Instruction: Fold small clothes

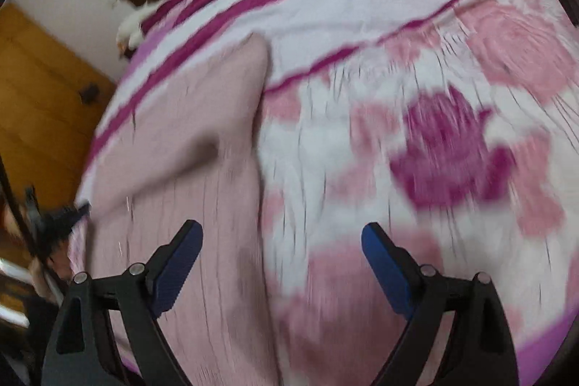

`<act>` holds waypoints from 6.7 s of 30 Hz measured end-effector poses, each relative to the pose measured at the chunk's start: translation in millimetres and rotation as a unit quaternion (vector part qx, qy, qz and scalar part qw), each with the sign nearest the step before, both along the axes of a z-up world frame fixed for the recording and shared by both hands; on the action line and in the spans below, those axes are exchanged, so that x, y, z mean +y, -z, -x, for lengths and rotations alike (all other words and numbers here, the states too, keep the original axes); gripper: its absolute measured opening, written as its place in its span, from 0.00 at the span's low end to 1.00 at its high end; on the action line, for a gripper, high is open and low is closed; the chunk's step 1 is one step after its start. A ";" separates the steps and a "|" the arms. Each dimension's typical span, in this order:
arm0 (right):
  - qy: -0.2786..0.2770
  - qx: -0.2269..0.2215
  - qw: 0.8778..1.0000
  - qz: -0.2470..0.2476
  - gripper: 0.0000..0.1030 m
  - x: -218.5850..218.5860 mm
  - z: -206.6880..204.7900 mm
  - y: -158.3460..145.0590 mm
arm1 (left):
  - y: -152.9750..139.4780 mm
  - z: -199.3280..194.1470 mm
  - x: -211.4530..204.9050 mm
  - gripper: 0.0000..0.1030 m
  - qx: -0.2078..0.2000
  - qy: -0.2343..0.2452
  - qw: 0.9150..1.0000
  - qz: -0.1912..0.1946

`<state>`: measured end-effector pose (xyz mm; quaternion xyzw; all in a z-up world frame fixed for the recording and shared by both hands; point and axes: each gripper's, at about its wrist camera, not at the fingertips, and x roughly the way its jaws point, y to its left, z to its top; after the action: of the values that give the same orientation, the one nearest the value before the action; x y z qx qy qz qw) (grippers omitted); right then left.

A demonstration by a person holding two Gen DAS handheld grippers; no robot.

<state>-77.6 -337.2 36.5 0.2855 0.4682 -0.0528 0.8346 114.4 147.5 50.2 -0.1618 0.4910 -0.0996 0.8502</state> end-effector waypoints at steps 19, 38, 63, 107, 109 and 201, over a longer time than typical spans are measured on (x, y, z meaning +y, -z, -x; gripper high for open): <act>0.018 -0.050 0.998 0.044 0.42 99.6 120.5 43.0 | 58.1 230.8 85.8 0.00 0.020 -0.045 0.991 0.121; 0.015 -0.161 0.986 -0.035 0.07 88.7 199.4 -19.5 | 19.4 310.1 107.3 0.00 -0.045 0.001 0.964 0.261; -0.013 -0.247 0.969 -0.018 0.08 69.0 252.3 -88.2 | -70.8 322.6 128.2 0.00 -0.101 -0.011 0.982 0.162; -0.220 -0.068 0.956 0.182 0.84 248.2 -129.6 -78.8 | 78.0 148.1 68.6 0.00 0.018 -0.078 0.925 0.372; -0.269 -0.041 0.948 0.166 0.86 302.7 -162.7 -78.1 | 91.1 150.4 69.4 0.00 0.040 -0.080 0.922 0.378; -0.021 -0.005 1.000 0.016 0.82 28.6 -49.4 3.7 | 9.2 222.5 -137.1 0.00 -0.124 0.077 0.987 -0.068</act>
<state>-28.2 -308.6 32.8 0.2629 0.4688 -0.0413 0.8423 -108.1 10.4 41.1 -0.0512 0.3981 -0.1505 0.9035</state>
